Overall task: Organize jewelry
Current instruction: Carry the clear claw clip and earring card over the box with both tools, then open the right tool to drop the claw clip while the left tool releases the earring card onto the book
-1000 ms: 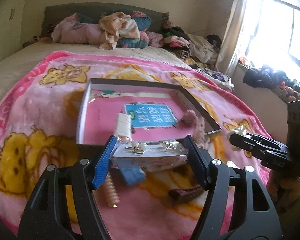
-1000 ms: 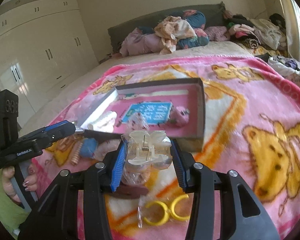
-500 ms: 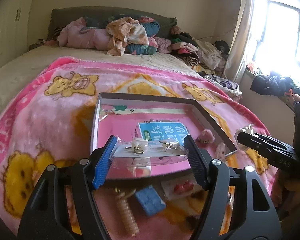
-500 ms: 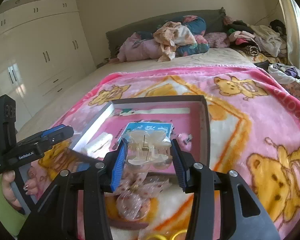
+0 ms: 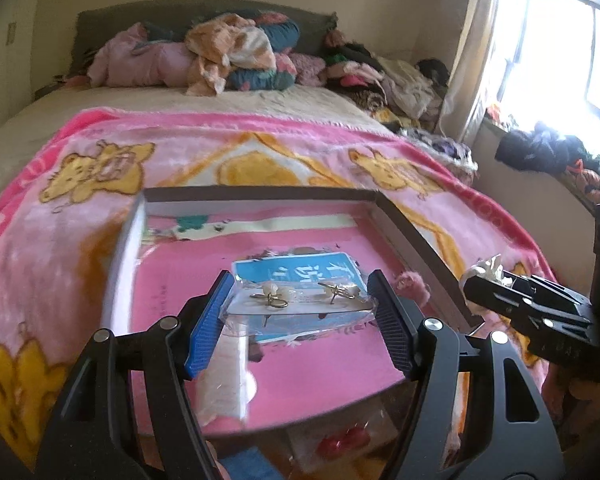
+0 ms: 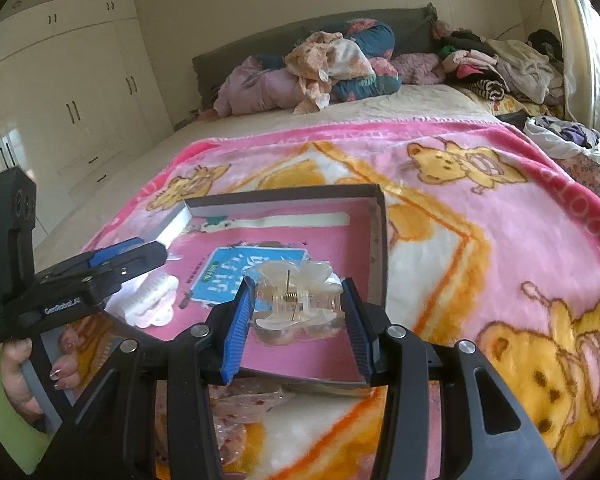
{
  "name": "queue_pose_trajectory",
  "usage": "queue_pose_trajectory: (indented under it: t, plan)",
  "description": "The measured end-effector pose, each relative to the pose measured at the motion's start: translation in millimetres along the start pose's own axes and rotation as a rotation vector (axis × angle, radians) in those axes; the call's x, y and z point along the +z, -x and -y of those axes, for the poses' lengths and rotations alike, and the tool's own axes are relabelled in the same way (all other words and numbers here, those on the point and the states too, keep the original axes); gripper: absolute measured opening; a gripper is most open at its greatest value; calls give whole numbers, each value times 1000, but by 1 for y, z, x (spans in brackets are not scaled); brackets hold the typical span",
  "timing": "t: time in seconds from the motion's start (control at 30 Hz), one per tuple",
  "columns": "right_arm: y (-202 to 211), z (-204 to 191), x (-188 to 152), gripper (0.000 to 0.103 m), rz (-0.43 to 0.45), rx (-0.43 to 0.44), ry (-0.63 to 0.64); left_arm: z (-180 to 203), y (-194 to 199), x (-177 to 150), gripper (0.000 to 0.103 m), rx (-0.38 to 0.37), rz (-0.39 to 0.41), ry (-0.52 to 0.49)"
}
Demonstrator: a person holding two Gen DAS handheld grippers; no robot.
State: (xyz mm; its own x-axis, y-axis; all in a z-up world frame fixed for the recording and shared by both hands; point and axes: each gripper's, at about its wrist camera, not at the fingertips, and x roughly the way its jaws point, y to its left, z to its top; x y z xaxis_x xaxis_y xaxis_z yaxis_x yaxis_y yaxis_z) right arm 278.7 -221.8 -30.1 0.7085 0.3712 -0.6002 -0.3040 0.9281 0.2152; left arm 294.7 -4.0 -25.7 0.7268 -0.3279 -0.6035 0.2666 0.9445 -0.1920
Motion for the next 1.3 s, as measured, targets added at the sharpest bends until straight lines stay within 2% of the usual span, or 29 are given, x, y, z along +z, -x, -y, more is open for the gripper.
queue_pose_trajectory:
  t: [0.17, 0.53, 0.87, 1.2, 1.3]
  plan:
    - [-9, 5, -6, 42, -25, 1, -2, 10, -24, 5, 59, 2, -50, -29]
    - [-22, 2, -14, 42, -62, 15, 27, 23, -54, 10, 60, 10, -90, -44]
    - [-33, -10, -20, 42, -105, 24, 75, 21, -62, 9, 60, 28, -110, -40]
    - [-34, -13, -22, 43, -109, 6, 97, 22, -65, 3, 60, 31, -130, -40]
    - [-32, -12, -22, 50, -100, 0, 87, 22, -65, 3, 60, 32, -134, -39]
